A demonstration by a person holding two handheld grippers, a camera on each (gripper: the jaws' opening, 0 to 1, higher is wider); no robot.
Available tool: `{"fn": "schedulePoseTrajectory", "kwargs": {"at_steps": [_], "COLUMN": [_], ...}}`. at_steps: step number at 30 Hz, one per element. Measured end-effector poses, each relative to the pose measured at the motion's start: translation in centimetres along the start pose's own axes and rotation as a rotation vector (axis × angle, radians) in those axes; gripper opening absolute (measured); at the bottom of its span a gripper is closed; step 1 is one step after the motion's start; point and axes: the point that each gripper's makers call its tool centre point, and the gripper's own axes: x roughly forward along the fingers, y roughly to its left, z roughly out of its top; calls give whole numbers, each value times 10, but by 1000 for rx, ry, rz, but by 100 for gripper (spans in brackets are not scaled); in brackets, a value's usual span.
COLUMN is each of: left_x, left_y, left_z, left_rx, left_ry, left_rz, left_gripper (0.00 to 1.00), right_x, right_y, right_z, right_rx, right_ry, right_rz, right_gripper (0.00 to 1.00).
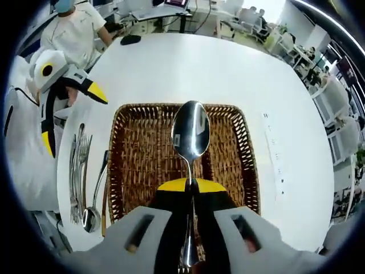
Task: Arrange the knives, forks, and spoons in their matching storage slots by inserting each utensil handle-first until every utensil is classified and aligned in the correct compartment
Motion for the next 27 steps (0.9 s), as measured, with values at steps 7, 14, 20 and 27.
{"fn": "schedulePoseTrajectory", "kwargs": {"at_steps": [7, 14, 20, 27], "left_x": [2, 5, 6, 7], "left_y": [6, 11, 17, 19], "left_z": [0, -3, -5, -8], "left_rx": [0, -5, -12, -17], "left_ry": [7, 21, 25, 33], "left_rz": [11, 16, 24, 27], "left_gripper": [94, 93, 93, 93], "right_x": [17, 34, 51, 69], "right_y": [-21, -36, -47, -52], "right_z": [0, -5, -13, -22], "right_rx": [0, 14, 13, 16], "right_ry": [10, 11, 21, 38], "right_rz": [-3, 4, 16, 21], "right_gripper": [2, 3, 3, 3]}}
